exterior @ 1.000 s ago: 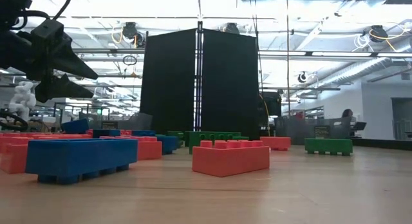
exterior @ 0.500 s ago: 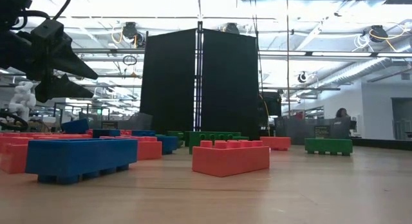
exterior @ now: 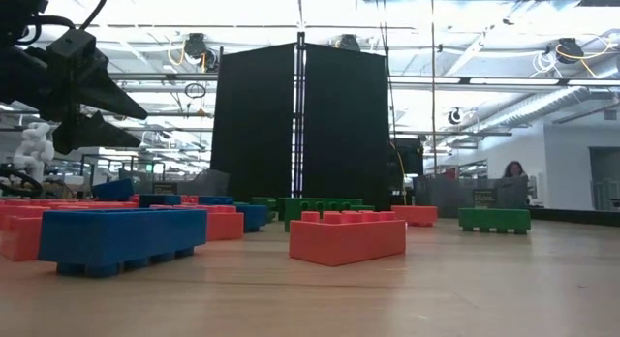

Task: Sort blocks
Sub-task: Put the blue game piece into the bottom black bin

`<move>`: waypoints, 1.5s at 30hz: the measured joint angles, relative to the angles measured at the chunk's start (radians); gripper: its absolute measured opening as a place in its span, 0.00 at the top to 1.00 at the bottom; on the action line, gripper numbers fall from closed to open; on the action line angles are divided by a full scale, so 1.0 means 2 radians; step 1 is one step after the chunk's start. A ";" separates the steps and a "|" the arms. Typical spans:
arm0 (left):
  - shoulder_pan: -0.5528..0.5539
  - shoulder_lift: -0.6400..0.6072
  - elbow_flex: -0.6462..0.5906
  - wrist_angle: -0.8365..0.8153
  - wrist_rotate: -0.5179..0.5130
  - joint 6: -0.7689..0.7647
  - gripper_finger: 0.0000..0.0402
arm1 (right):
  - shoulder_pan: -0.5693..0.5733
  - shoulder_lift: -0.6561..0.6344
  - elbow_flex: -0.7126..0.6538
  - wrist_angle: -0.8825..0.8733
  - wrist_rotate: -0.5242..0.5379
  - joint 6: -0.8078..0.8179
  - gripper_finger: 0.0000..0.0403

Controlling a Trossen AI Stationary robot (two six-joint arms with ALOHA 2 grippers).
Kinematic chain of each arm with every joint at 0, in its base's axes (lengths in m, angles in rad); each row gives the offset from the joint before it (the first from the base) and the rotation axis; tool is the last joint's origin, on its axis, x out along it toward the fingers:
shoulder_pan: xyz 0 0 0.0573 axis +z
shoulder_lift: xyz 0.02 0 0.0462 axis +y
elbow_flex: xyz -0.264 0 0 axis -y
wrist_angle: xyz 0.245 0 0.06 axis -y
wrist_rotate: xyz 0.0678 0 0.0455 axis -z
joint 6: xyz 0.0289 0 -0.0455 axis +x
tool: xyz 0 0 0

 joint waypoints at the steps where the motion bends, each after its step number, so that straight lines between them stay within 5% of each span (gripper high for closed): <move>1: 0.000 0.000 0.000 0.000 0.000 0.000 0.24 | -0.009 0.000 -0.001 -0.003 0.017 -0.005 0.54; 10: 0.000 0.001 0.000 0.000 0.001 0.000 0.24 | -0.140 -0.002 0.000 0.051 0.166 -0.167 0.54; 29: 0.000 0.001 0.000 0.001 0.001 0.000 0.24 | -0.490 0.002 0.002 0.367 0.185 -0.747 0.54; 38: 0.000 0.001 0.000 0.000 0.001 0.000 0.24 | -0.541 0.072 0.013 0.471 0.142 -0.812 0.54; 45: 0.000 0.001 0.000 0.000 0.000 0.002 0.24 | -0.541 0.170 0.088 0.462 0.135 -0.848 0.54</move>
